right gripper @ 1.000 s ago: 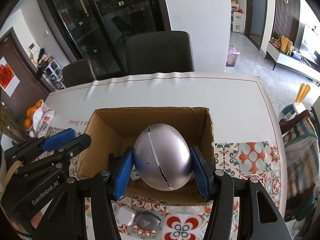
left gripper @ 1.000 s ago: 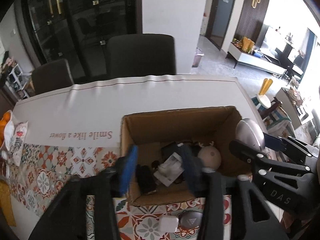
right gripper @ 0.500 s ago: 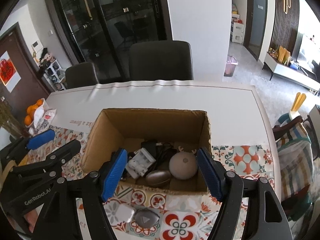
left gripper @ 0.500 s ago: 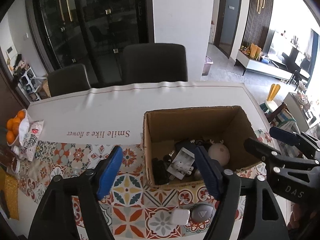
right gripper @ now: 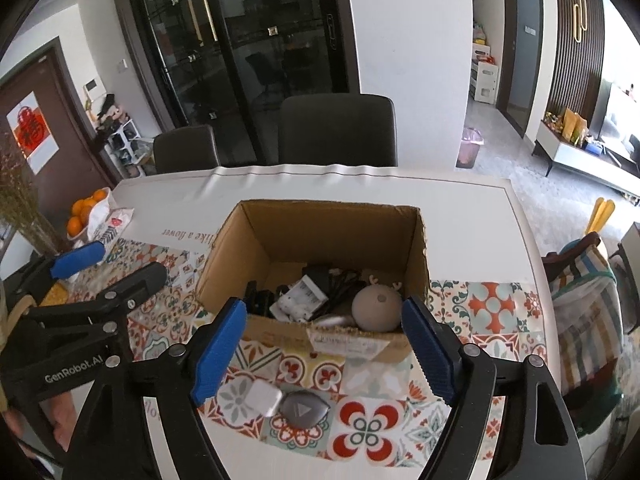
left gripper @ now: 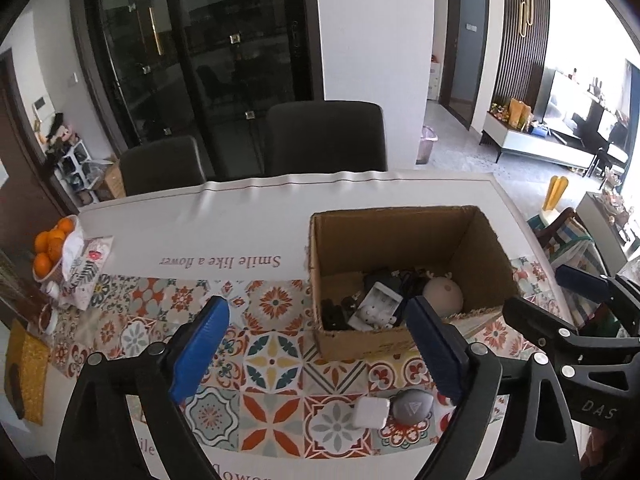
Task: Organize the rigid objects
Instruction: 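Withdraw both grippers from the box toward the remaining items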
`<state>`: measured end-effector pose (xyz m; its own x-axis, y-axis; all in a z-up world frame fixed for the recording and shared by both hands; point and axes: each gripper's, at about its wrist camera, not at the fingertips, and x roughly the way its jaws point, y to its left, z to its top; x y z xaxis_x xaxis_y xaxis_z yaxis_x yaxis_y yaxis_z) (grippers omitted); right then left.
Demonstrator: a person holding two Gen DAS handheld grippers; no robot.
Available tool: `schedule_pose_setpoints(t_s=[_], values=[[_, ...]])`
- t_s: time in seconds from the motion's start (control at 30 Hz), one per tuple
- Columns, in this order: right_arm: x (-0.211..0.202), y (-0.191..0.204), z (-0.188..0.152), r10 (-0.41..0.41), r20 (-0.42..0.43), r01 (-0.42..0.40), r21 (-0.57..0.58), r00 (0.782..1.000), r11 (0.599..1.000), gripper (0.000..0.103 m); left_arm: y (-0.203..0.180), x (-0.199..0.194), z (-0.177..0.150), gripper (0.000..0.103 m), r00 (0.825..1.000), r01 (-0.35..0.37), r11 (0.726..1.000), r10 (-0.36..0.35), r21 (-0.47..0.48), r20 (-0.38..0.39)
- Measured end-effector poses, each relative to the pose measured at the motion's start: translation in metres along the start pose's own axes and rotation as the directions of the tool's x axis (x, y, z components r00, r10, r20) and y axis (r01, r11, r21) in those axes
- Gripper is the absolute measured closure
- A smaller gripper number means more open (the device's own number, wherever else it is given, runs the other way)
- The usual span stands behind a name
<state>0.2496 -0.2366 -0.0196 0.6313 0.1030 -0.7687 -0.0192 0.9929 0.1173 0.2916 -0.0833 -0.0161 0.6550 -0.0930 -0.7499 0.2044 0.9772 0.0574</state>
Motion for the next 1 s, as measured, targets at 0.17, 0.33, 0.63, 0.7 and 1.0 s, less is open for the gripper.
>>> schedule_pose_setpoints(t_s=[0.17,0.33,0.63,0.7,1.0], values=[[0.001,0.003,-0.014,0.008,-0.011,-0.008,-0.010,1.000,1.000,0.021,0.002,-0.003,-0.014,0.011,1.000,-0.028,1.000,0.028,0.001,0.001],[0.007,0.004,-0.029,0.021,-0.030,-0.022,-0.020,0.999,1.000,0.021,0.004,0.001,-0.032,0.011,0.999,-0.038,0.999,0.038,-0.011,-0.033],[0.021,0.014,-0.054,0.033,-0.081,-0.037,-0.056,0.996,0.998,0.021,0.010,0.018,-0.066,0.011,0.992,-0.051,0.998,0.048,-0.026,-0.120],[0.025,0.015,-0.059,0.033,-0.096,-0.039,-0.059,0.995,0.997,0.021,0.011,0.022,-0.073,0.011,0.989,-0.055,0.998,0.050,-0.030,-0.140],[0.047,0.020,-0.081,0.038,-0.179,-0.052,-0.074,0.983,0.996,0.021,0.012,0.042,-0.103,0.011,0.973,-0.057,0.997,0.046,-0.043,-0.227]])
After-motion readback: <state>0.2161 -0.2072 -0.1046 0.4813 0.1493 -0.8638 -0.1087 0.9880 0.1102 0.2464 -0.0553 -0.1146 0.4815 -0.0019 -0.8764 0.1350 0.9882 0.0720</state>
